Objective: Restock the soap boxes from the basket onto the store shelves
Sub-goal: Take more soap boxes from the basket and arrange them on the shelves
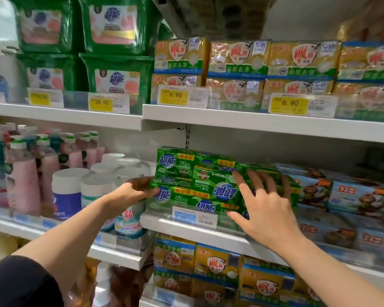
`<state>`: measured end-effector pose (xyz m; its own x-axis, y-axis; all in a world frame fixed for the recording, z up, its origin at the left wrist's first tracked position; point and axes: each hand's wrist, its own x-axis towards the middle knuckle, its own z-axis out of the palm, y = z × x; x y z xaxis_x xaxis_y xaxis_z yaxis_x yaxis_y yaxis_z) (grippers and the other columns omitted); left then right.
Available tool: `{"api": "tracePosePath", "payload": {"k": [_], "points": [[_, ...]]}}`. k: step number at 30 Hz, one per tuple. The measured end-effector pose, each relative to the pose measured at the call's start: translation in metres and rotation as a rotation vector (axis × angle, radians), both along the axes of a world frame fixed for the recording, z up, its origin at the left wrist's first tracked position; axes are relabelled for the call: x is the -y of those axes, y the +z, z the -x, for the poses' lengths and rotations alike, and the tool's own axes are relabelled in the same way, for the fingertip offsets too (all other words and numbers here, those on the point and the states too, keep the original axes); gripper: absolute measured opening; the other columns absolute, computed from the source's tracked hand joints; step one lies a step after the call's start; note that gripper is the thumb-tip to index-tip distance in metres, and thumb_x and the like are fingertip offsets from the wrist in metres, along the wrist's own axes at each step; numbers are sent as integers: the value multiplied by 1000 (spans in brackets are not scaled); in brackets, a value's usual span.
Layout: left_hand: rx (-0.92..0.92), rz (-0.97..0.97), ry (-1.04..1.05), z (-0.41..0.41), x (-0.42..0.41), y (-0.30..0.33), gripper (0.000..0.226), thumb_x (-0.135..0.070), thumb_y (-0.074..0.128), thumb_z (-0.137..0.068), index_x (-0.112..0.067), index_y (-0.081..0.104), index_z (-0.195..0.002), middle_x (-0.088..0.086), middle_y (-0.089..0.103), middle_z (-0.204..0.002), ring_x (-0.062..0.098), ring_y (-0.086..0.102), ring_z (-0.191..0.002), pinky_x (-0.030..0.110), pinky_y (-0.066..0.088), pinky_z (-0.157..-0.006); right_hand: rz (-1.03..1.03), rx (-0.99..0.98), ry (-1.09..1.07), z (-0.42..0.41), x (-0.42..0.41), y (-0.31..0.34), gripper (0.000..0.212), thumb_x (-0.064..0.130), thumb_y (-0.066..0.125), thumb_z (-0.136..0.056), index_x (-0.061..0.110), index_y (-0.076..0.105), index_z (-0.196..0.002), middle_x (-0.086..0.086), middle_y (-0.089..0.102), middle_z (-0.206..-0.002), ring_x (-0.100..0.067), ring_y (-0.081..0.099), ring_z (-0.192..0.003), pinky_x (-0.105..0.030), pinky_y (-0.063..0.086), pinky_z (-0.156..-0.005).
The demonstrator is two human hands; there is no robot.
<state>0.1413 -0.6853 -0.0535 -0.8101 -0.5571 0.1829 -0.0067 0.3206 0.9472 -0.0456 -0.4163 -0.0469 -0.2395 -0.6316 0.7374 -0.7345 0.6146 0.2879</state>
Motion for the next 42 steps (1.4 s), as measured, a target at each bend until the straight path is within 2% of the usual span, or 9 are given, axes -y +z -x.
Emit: {"api": "tracePosePath", "payload": {"k": [5, 8, 11, 13, 16, 21, 25, 35, 42], "points": [[38, -16, 21, 4, -11, 0, 24, -15, 66, -87, -17, 64, -110, -1, 75, -101, 13, 71, -92, 19, 55, -74, -12, 0, 1, 6, -1, -5, 83, 72, 35, -77, 24, 37, -145, -16, 58, -129, -40, 52, -121, -67, 24, -106], [-22, 126, 235, 14, -35, -10, 21, -14, 67, -89, -13, 62, -110, 0, 73, -96, 15, 69, -87, 19, 54, -66, -22, 25, 47, 7, -7, -8, 81, 68, 33, -81, 27, 25, -151, -16, 43, -145, -35, 35, -138, -62, 12, -111], [-126, 358, 544, 20, -67, -27, 28, -20, 70, -87, -11, 57, -110, 1, 66, -102, 19, 61, -91, 31, 46, -74, -1, 72, 88, 6, -28, -29, 77, 59, 46, -87, 29, 19, -152, -12, 24, -156, -27, 15, -146, -61, 18, -110], [-185, 465, 656, 22, -93, -39, 37, -17, 70, -87, -8, 55, -119, 9, 61, -117, 25, 56, -107, 36, 44, -86, -8, 104, 99, 6, -49, -49, 73, 53, 48, -88, 30, 20, -152, -9, 29, -153, -28, 23, -142, -63, 28, -103], [-216, 543, 671, 29, -130, -51, 65, -13, 71, -85, -7, 41, -143, 13, 41, -148, 29, 36, -138, 49, 30, -114, -111, 105, 63, 10, -87, -70, 63, 54, 30, -95, 31, 20, -152, -8, 35, -150, -28, 32, -138, -66, 19, -110], [-342, 665, 436, 56, -210, -58, 54, -9, 69, -86, -12, 50, -136, 5, 42, -146, 21, 40, -134, 38, 37, -110, -173, 170, -23, 8, -157, -71, 63, 56, 10, -97, 28, 25, -151, -7, 29, -155, -22, 19, -144, -60, 5, -113], [-345, 716, 110, 78, -294, -63, 44, -13, 67, -86, -16, 55, -128, 0, 48, -134, 16, 51, -118, 24, 43, -94, -152, 180, -81, -1, -225, -72, 63, 53, 36, -93, 27, 28, -149, -6, 35, -152, -22, 28, -141, -57, 6, -114], [-365, 795, -636, 132, -550, -90, 40, -13, 68, -80, -11, 59, -119, 4, 56, -111, 22, 59, -100, 35, 47, -86, -56, 399, -491, -42, -490, -91, 65, 54, 32, -90, 20, 40, -144, -8, 47, -144, -28, 46, -131, -60, 22, -109], [-364, 736, -1058, 140, -723, -121, 42, -6, 70, -78, -8, 61, -120, 7, 58, -113, 16, 57, -104, 15, 39, -91, 28, 500, -789, -93, -652, -139, 55, 49, 38, -89, 12, 50, -129, -13, 58, -127, -32, 56, -116, -57, 32, -105]]}}
